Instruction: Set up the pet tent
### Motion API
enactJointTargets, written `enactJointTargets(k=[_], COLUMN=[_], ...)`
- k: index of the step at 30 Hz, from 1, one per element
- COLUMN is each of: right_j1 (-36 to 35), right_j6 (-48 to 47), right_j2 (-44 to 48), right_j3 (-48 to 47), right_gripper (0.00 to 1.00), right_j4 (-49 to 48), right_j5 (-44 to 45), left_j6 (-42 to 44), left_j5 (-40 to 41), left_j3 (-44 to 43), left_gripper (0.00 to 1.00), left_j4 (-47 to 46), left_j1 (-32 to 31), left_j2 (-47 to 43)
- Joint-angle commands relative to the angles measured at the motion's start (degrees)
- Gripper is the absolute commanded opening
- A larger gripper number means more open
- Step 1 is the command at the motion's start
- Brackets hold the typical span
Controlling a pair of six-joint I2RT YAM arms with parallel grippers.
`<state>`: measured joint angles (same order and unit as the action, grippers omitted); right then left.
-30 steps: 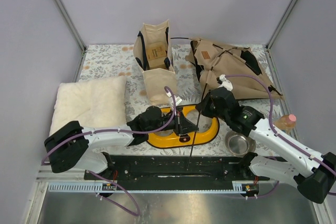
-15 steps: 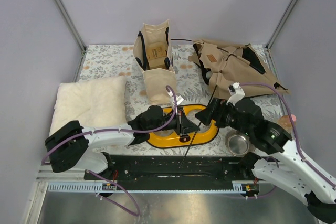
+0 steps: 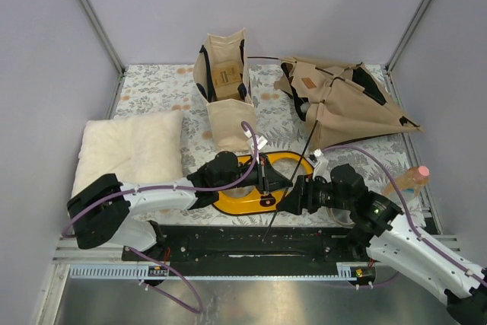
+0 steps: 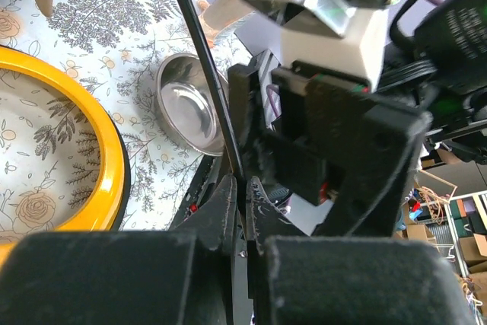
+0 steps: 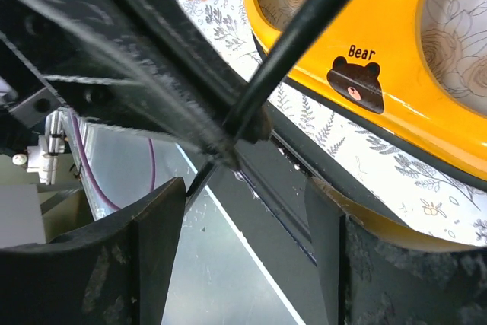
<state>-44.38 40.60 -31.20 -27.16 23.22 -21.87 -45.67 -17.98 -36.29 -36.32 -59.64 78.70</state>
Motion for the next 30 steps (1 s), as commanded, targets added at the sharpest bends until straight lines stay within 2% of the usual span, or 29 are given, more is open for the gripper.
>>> enactJointTargets(k=[1,7,10,14,16,18,21,22,25,26,28,30], right_j1=[-0.4,-0.4,-0.3,-0.4,-0.3,-0.3,-0.3,-0.4,-0.3,-0.4,-0.3,-0.3], right_j6=[2.5,3.5,3.9,4.2,4.5,4.9,5.8,6.3,7.5,7.8,8.7,9.9], right_j2=[-0.2,-0.1,0.1,1.8,3.1,4.0,4.4,4.4,4.1,4.0,3.5,3.3], right_j3=[3.9,6.6,6.8,6.6,6.0,5.2,3.5,2.9,0.2,-0.7,-2.5,-3.9], right_gripper=[0.70,0.63,0.47,0.11,0.00,0.00,0.00,0.00,0.00,0.00,0.00,0.00], right_j4=[-15.2,-20.8,-20.8,-18.4,-16.4,-14.7,-12.5,-11.9,-9.8,-8.9,-7.8,-7.1], right_j5=[-2.4,0.0,-0.3,-0.3,-0.1,0.1,0.1,-0.1,-0.3,-0.3,-0.2,-0.1], left_j6=[1.1,0.6,0.3,0.5,0.8,1.7,3.3,4.0,6.6,7.7,10.6,13.1], left_j5=[0.8,0.7,1.3,2.1,2.6,2.5,3.0,3.6,6.6,8.2,11.2,17.6], left_j3=[-3.3,-3.8,-3.9,-4.2,-4.7,-5.7,-7.3,-7.8,-9.1,-9.8,-11.0,-12.0], left_gripper=[0.00,0.00,0.00,0.00,0.00,0.03,0.21,0.44,0.93,0.99,0.99,0.99], left_j4=[-8.5,-9.4,-9.8,-10.3,-9.8,-9.1,-7.4,-6.7,-4.4,-2.9,1.4,6.1], left_j1=[-0.4,-0.5,-0.5,-0.5,-0.5,-0.6,-0.5,-0.6,-0.6,-0.5,-0.5,-0.4], left_j2=[-0.1,0.5,0.8,0.8,0.9,1.1,1.3,1.3,0.0,-0.7,-2.6,-4.8])
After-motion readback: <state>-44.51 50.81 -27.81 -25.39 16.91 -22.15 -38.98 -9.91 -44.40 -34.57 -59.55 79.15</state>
